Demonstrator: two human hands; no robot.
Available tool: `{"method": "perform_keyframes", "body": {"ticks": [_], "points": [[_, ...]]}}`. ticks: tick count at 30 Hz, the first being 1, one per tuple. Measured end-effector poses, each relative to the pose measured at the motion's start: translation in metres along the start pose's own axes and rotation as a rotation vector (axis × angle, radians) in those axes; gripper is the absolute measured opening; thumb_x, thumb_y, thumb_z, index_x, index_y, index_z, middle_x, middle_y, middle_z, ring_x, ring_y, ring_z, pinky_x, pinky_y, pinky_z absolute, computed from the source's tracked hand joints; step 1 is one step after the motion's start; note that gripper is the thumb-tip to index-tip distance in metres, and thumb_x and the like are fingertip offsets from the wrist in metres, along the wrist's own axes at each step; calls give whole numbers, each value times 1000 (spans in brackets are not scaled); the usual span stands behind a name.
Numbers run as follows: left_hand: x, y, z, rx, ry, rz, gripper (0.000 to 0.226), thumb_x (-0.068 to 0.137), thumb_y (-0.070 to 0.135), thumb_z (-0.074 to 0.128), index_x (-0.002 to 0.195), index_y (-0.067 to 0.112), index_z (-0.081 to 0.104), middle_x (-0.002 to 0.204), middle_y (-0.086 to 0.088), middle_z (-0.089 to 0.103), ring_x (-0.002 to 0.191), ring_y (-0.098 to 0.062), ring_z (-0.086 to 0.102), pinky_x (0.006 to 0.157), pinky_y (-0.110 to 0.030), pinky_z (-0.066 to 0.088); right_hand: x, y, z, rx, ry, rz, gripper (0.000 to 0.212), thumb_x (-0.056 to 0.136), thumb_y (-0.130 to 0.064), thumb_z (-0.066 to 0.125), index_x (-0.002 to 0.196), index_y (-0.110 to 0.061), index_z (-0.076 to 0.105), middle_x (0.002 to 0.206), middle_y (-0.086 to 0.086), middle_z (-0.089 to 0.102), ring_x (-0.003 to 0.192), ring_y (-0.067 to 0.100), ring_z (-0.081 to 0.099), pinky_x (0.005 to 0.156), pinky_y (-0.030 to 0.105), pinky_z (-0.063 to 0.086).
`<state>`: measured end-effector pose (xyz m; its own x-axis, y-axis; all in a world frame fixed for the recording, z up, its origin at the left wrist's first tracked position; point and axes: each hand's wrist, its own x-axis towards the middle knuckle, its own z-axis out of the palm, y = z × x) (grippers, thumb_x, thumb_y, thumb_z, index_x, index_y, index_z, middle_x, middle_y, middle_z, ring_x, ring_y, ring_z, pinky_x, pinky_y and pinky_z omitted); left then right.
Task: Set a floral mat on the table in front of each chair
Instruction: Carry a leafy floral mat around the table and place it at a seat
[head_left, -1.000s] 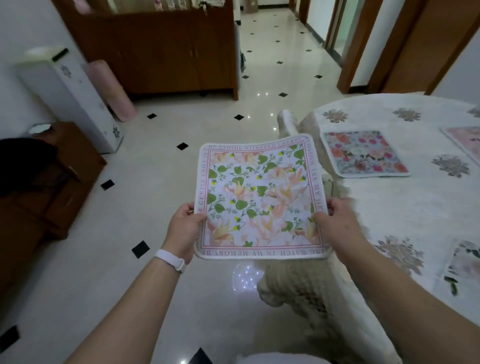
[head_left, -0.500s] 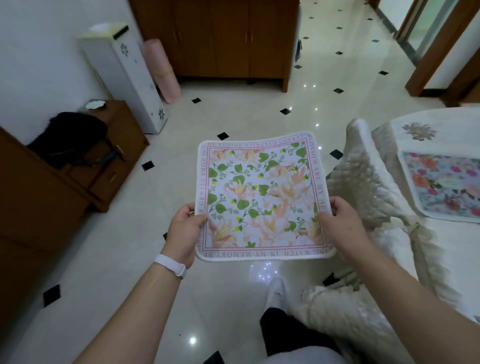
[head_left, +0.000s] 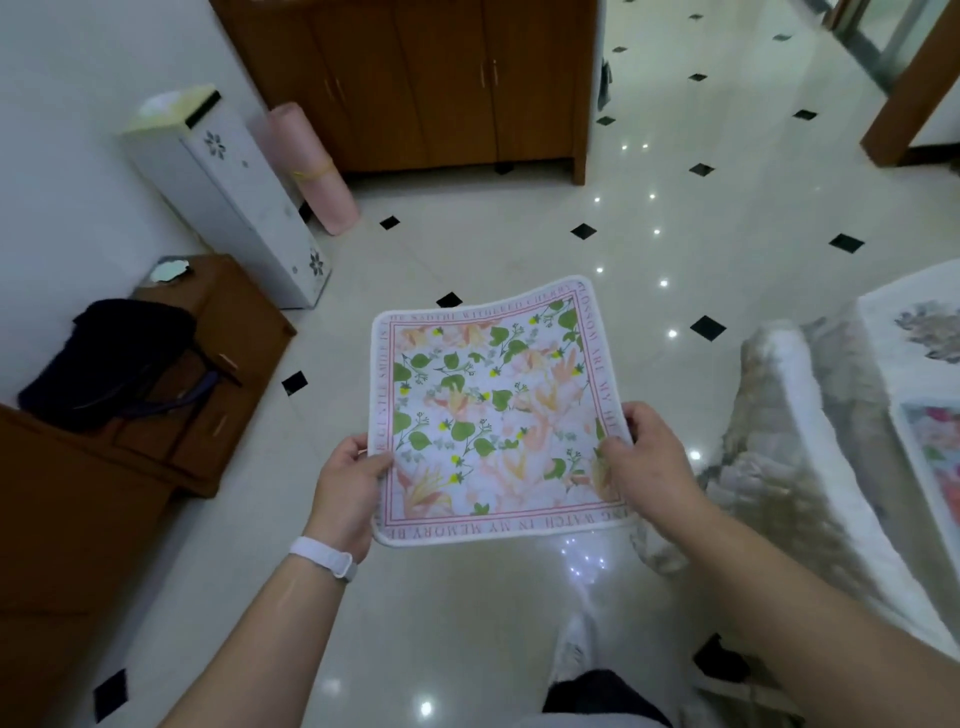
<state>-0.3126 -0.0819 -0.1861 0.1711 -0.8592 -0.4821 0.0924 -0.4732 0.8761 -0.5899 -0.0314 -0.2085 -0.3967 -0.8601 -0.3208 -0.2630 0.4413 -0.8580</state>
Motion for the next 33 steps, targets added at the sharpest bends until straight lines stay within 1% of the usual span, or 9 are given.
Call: {"method": "perform_keyframes", "body": {"ticks": [2, 7, 12, 14, 16, 21, 26, 29, 33], "points": [[20, 17, 15, 18, 6, 34, 12, 93, -5, 49, 96, 5, 56, 86, -21, 69, 64, -29, 70, 53, -46, 58, 23, -17, -7, 19, 14, -11, 21, 87, -8, 52, 102, -23, 56, 95, -7, 66, 85, 15, 66, 75, 38, 56], [70, 53, 49, 53, -23, 73, 14, 92, -3, 51, 101, 5, 58, 84, -20, 70, 73, -35, 67, 76, -59, 56, 72, -50, -21, 69, 46, -16, 21, 86, -5, 52, 94, -24, 56, 94, -4, 66, 84, 16, 66, 69, 34, 54], [131, 74, 92, 48, -98, 94, 14, 92, -4, 50, 96, 6, 58, 76, -16, 69, 65, -31, 66, 65, -53, 59, 132, -68, -27, 80, 108, 45, 20, 89, -3, 48, 99, -18, 56, 94, -1, 65, 77, 13, 63, 46, 19, 48], [160, 82, 113, 44, -134, 86, 15, 92, -5, 49, 95, 7, 58, 76, -17, 68, 60, -27, 67, 53, -42, 58, 159, -75, -27, 71, 144, 83, 22, 89, -2, 47, 100, -19, 55, 93, -4, 64, 74, 10, 61, 44, 18, 43], [196, 92, 135, 61, -171, 81, 16, 92, -5, 50, 94, 8, 58, 80, -18, 68, 61, -25, 68, 54, -38, 58, 191, -82, -26, 57, 179, 120, 22, 89, -4, 47, 100, -21, 55, 93, -5, 64, 74, 9, 62, 46, 19, 42], [296, 126, 190, 60, -269, 44, 16, 90, -5, 52, 94, 8, 60, 84, -19, 70, 71, -31, 68, 71, -47, 57, 271, -114, -24, 38, 302, 150, 23, 87, -2, 48, 97, -21, 56, 94, -2, 65, 74, 10, 61, 52, 25, 44], [389, 181, 243, 54, -419, -58, 15, 90, -5, 52, 97, 6, 60, 73, -19, 68, 60, -28, 67, 68, -55, 57, 354, -169, -21, -1, 421, 206, 24, 85, -2, 47, 99, -20, 56, 92, 2, 66, 65, 5, 59, 44, 19, 40], [438, 216, 280, 54, -491, -74, 15, 91, -6, 50, 98, 5, 57, 65, -21, 64, 58, -30, 64, 63, -61, 55, 392, -195, -23, 70, 521, 222, 20, 87, 4, 45, 97, -11, 55, 84, 3, 61, 43, -1, 58, 34, 13, 38], [472, 248, 327, 98, -573, -18, 14, 91, -7, 50, 97, 4, 57, 62, -19, 62, 53, -28, 63, 54, -50, 57, 427, -207, -31, 98, 609, 244, 19, 86, 2, 47, 99, -8, 55, 88, 9, 64, 57, 13, 59, 34, 15, 40]]}}
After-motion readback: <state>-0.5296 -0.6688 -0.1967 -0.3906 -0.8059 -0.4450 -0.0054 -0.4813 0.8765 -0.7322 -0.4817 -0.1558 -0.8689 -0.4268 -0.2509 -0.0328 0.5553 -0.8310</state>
